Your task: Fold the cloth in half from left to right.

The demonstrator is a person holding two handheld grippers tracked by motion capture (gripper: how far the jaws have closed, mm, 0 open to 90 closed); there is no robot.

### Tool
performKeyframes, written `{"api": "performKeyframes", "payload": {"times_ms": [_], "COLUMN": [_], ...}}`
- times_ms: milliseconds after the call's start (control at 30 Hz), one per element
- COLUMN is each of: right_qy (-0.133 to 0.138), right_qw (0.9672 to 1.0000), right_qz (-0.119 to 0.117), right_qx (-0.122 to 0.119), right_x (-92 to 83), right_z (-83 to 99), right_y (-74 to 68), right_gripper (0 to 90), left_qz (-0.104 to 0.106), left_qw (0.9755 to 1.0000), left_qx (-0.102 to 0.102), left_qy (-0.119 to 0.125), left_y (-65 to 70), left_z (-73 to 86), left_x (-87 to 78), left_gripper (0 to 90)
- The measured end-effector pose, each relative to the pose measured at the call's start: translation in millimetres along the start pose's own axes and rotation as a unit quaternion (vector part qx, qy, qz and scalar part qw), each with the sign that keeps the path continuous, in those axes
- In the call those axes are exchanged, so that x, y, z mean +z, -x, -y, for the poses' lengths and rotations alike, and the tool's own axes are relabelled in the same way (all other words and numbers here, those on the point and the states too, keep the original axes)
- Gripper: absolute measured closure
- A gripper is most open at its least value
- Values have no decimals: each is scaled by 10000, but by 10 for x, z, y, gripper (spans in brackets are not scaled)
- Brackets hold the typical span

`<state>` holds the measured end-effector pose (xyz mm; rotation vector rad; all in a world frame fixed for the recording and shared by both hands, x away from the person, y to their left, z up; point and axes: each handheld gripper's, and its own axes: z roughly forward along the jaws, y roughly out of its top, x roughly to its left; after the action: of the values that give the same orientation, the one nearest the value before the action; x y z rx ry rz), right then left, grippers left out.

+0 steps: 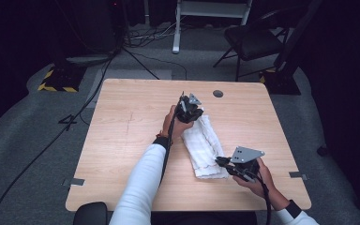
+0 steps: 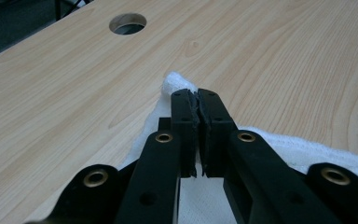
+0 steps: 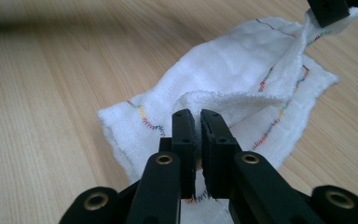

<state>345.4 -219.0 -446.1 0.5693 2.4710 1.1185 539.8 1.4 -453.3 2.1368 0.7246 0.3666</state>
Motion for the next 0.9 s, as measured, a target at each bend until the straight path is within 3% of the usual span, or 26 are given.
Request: {"api": "performKeyframes", "payload": {"times_ms": [267, 333, 433, 500, 633, 700, 833, 900], "right_qy": [-170, -240, -346, -371, -316, -243, -253, -339], "right_qw": [9997, 9996, 9992, 9990, 9988, 9985, 9978, 9970], "right_qz": [102, 72, 41, 69, 140, 176, 298, 395], "right_qx": [117, 136, 189, 219, 338, 456, 540, 568], "right_x": [-32, -32, -33, -37, -85, -113, -118, -101], "right_z": [119, 154, 209, 243, 278, 286, 309, 329], "right_y": [56, 73, 84, 100, 148, 189, 252, 271], "right_gripper": [820, 771, 677, 638, 560, 527, 462, 435], "left_qz": [-106, -161, -343, -335, -195, 27, -95, -88], "left_qw": [9999, 9998, 9989, 9987, 9993, 9991, 9967, 9961], "left_qx": [-48, -98, -248, -318, -122, -37, 423, 573], "left_qy": [-102, -111, -187, -215, -293, -429, -692, -664], "left_y": [46, 60, 84, 94, 148, 182, 291, 348], "left_z": [-14, -19, -37, -35, 22, 76, 215, 289], "left_x": [171, 191, 189, 150, -2, -87, -272, -363], "left_gripper": [843, 760, 515, 388, 257, 234, 227, 226]}}
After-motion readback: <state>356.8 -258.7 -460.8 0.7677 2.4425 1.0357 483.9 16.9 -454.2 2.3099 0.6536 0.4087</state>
